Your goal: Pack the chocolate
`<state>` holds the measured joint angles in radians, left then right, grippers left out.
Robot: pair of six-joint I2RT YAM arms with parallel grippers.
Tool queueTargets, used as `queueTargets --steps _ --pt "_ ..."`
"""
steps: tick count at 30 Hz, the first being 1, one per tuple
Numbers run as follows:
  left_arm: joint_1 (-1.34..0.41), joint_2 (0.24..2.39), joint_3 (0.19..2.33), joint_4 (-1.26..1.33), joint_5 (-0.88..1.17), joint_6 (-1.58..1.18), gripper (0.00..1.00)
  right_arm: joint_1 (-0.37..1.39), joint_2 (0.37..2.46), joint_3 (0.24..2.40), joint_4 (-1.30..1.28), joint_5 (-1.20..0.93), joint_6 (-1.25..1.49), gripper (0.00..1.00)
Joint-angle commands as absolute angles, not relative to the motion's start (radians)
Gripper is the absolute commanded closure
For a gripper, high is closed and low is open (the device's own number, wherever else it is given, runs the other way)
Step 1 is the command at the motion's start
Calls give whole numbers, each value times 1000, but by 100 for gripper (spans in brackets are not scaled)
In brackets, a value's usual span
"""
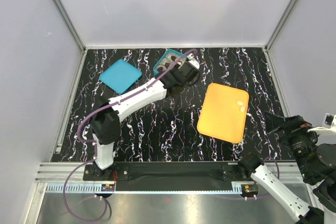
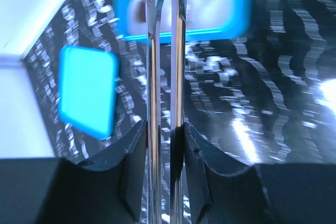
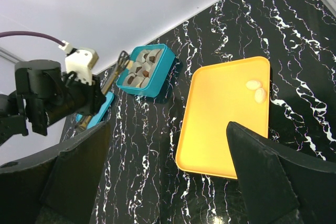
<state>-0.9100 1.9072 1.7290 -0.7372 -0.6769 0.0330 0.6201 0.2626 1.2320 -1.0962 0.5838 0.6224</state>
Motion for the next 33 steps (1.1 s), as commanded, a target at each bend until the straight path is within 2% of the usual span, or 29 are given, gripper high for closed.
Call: queueTargets --steps 1,33 --pt "-881 1848 1706 -686 -710 64 65 626 279 1233 -1054 594 618 0" --pt "-877 1872 1681 -667 -647 3 66 626 273 1232 -1066 607 618 0"
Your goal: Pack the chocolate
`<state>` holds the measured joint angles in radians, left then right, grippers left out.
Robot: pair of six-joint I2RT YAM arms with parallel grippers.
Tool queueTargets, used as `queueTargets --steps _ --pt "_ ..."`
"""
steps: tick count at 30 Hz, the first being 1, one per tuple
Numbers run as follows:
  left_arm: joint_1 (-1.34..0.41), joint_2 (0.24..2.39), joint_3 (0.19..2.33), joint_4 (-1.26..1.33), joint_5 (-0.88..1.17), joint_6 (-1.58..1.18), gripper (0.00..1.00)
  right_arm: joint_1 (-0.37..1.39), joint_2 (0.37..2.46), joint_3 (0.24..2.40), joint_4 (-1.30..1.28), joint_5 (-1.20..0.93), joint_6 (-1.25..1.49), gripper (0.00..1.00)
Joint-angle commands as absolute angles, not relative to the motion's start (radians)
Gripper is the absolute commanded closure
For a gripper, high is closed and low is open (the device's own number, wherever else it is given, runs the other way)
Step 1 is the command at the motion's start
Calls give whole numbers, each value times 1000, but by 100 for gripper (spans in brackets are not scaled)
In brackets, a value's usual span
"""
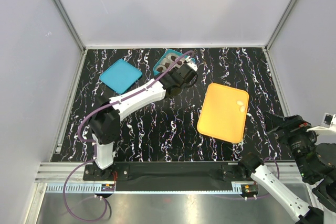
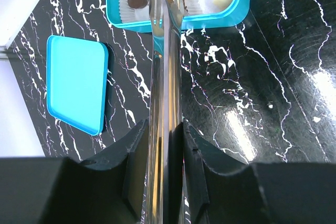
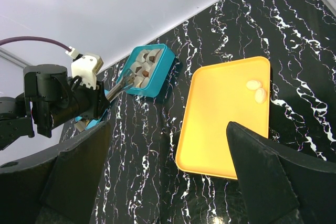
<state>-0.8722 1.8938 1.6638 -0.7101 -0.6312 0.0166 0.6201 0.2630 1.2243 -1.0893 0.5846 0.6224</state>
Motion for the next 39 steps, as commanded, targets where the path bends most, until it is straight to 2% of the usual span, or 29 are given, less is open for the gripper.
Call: queueTargets --steps 1,7,11,17,24,34,39 --pt "-877 1870 1686 -670 -652 3 66 626 275 1232 -1068 606 618 0" --pt "-873 1838 1744 -739 -690 -69 65 624 299 1239 -1077 618 603 0" --pt "-847 1755 1717 -769 -646 -144 65 624 359 1246 -1078 589 580 0" --pt "-842 1573 1542 -813 -632 -270 65 626 431 1224 -1060 571 555 0" --pt "-844 1370 1242 -790 -589 -406 64 626 466 1177 -994 515 560 0" --pt "-845 1341 1023 -658 -496 -486 65 626 457 1155 -969 479 575 0" --pt "-856 1380 951 -566 -469 -480 62 624 454 1160 -979 477 581 0"
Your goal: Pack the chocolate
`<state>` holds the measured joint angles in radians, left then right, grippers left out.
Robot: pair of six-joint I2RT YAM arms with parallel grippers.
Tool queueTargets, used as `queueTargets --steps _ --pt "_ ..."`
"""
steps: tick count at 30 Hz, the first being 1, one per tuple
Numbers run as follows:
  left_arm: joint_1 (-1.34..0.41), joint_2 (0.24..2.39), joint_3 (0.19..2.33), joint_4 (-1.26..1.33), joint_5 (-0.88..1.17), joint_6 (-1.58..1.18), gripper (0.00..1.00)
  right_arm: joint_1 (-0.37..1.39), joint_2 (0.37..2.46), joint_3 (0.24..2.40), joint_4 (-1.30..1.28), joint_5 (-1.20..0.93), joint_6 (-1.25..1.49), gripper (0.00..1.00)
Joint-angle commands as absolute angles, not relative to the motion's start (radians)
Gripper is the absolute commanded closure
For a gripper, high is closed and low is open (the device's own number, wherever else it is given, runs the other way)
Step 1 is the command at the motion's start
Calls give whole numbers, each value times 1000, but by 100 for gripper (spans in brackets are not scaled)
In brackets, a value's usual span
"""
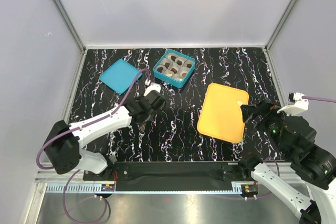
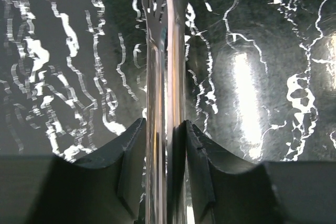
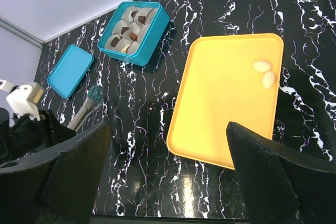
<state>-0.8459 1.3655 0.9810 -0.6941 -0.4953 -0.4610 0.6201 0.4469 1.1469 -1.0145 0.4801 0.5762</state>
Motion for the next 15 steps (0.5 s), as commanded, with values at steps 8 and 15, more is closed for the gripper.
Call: queueTargets --steps 8,15 --pt "-899 1523 940 -546 -476 -505 51 624 454 1155 -982 483 586 0" --pt "-910 1569 956 -552 -423 -571 39 626 449 1138 -977 477 586 0"
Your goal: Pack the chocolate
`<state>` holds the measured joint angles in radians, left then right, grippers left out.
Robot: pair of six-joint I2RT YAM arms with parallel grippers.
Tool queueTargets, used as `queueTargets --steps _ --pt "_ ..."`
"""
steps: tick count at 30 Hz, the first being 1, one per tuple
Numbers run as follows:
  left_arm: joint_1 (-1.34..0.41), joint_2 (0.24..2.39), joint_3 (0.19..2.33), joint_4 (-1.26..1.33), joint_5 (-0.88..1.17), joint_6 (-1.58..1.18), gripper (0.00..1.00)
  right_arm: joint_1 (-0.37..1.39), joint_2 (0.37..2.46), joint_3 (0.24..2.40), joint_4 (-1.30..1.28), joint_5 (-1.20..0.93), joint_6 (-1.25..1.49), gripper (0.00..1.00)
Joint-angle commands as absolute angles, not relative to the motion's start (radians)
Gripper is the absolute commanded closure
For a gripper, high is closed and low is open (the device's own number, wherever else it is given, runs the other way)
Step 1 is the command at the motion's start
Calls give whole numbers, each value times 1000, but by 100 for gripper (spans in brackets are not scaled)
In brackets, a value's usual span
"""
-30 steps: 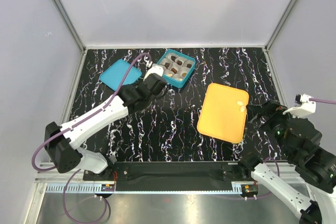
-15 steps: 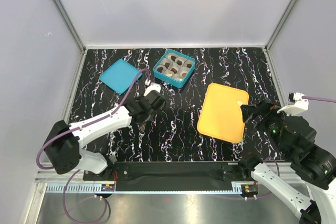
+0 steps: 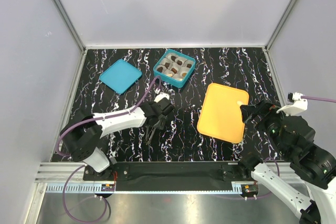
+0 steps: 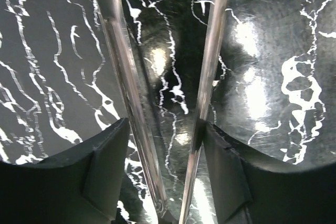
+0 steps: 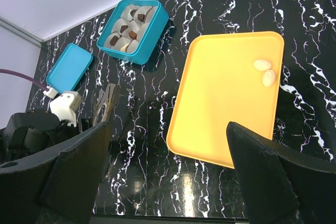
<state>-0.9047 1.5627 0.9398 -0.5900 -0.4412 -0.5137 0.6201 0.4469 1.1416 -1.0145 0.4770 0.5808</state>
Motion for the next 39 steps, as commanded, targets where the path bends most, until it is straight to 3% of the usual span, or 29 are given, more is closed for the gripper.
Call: queueTargets --steps 1,8,10,12,26,30,39 --pt "-910 1575 960 -557 -420 -589 38 626 451 1137 -976 479 586 0" --pt "-910 1533 1011 -612 -361 -670 27 626 443 1143 -983 468 594 0" --pt "-910 1510 1028 -637 -351 -684 18 626 442 1144 -989 460 601 0" --pt "-910 1471 1060 -662 -344 -684 1 626 449 1147 -999 454 610 0" --pt "-858 1278 1328 -767 -629 -362 1 626 705 1230 -1033 327 699 0" --pt "-673 1308 1404 -804 -646 -258 2 626 726 1220 -1002 292 698 0" --pt "-335 1508 1420 -669 -460 -98 14 626 719 1169 -920 252 661 0"
